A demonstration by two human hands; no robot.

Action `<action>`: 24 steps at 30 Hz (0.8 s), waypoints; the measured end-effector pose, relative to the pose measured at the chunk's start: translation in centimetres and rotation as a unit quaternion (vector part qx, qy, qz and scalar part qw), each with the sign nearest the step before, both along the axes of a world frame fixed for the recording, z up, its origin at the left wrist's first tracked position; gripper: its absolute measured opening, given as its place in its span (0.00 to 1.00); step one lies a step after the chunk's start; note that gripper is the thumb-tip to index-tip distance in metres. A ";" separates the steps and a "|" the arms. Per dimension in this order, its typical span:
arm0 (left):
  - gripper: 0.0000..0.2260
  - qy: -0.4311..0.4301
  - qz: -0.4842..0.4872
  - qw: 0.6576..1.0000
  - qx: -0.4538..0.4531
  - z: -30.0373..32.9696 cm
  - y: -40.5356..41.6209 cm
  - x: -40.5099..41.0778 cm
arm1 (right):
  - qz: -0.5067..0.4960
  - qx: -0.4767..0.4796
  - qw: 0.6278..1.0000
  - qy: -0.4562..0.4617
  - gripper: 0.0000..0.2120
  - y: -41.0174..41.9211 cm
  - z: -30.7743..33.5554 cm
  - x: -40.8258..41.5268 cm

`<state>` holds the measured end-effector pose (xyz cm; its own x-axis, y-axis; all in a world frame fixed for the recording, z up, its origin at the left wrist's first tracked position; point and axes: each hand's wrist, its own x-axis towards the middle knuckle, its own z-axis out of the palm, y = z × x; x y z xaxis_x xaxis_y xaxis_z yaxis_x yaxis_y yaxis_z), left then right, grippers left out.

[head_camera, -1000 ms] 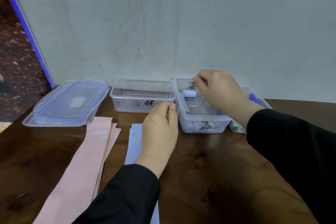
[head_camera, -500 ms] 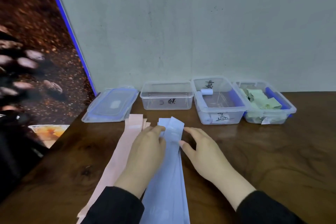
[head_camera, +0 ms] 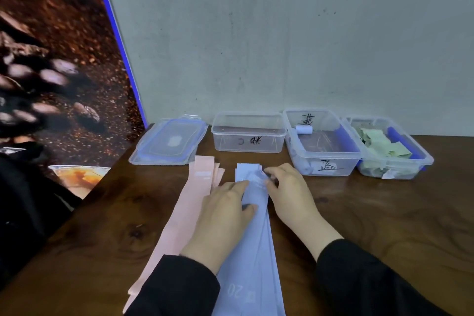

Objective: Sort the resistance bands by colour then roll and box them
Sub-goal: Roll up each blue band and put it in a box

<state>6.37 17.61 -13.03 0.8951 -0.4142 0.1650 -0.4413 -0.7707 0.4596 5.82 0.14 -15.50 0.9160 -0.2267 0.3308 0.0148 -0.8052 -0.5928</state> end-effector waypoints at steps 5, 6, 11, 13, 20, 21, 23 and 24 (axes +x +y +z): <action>0.25 0.038 0.008 0.995 -0.097 0.9 0.0 -0.7 | -0.018 0.128 0.989 -0.072 0.08 0.1 2.7 -2.4; 0.23 0.062 0.004 0.991 -0.121 1.4 0.0 -1.0 | -0.016 0.170 0.982 -0.079 0.08 0.0 3.5 -3.3; 0.15 0.088 -0.062 0.985 -0.136 3.3 -0.8 -2.8 | -0.036 0.259 0.956 -0.129 0.10 -1.6 8.4 -8.1; 0.18 0.115 -0.100 0.978 -0.144 4.4 -1.2 -3.9 | -0.058 0.279 0.946 -0.153 0.12 -2.9 10.3 -10.0; 0.11 0.229 -0.205 0.938 -0.159 7.2 -4.0 -9.0 | -0.132 0.375 0.893 -0.213 0.06 -8.2 14.5 -15.0; 0.11 0.246 -0.205 0.931 -0.174 7.5 -4.5 -10.0 | -0.133 0.372 0.892 -0.218 0.06 -8.8 14.6 -15.4; 0.11 0.293 -0.203 0.912 -0.202 7.9 -5.8 -11.8 | -0.142 0.372 0.889 -0.225 0.07 -10.2 14.6 -15.7; 0.11 0.315 -0.197 0.904 -0.211 8.0 -6.4 -12.7 | -0.151 0.366 0.892 -0.220 0.07 -11.1 14.3 -15.4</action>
